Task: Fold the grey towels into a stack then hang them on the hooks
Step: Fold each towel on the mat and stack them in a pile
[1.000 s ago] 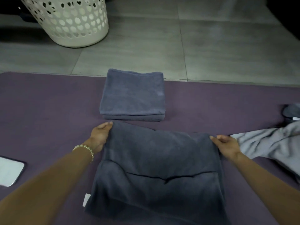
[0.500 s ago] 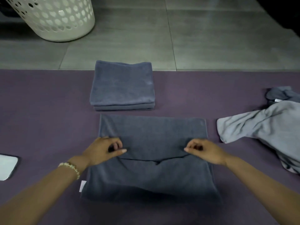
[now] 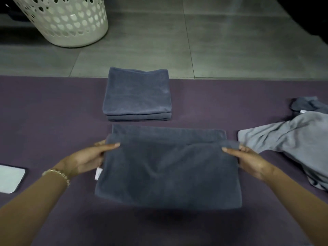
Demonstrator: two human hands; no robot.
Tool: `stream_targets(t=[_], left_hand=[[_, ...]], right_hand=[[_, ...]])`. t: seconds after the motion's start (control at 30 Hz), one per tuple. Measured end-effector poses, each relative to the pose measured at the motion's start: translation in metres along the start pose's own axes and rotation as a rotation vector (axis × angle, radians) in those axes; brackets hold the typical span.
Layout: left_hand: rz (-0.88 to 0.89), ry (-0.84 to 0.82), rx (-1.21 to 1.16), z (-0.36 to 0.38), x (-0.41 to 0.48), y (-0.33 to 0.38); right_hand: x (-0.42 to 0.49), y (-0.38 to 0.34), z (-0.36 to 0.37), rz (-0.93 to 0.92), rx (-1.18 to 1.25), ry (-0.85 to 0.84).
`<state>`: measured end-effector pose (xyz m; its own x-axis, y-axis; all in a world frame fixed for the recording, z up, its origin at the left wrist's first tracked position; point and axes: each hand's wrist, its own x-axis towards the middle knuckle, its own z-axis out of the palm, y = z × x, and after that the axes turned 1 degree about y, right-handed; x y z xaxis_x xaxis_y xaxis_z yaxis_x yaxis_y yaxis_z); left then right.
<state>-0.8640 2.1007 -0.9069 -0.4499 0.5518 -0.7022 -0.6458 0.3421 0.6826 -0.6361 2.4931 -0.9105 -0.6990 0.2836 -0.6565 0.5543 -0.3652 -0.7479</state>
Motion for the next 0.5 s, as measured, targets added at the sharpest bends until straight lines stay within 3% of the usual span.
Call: stream_targets(t=[0.07,0.17,0.23,0.37,0.43,0.5], left_hand=[[0.067,0.234,0.063,0.007,0.024,-0.005],[0.124,0.63,0.369,0.014,0.048,-0.026],[0.241,0.688,0.384,0.02,0.046,-0.031],[0.514,0.717,0.279,0.029,0.031,-0.03],[0.553,0.748,0.24,0.028,0.033,-0.028],[0.476,0.769,0.272,0.024,0.042,-0.027]], right_hand=[[0.02,0.005,0.009,-0.054,0.06,0.23],[0.048,0.024,0.014,-0.017,-0.144,0.488],[0.053,0.028,0.014,-0.096,-0.252,0.588],[0.043,0.023,0.013,-0.358,-0.195,0.573],[0.043,0.018,0.014,-0.404,-0.161,0.592],[0.054,0.017,0.015,-0.346,-0.207,0.622]])
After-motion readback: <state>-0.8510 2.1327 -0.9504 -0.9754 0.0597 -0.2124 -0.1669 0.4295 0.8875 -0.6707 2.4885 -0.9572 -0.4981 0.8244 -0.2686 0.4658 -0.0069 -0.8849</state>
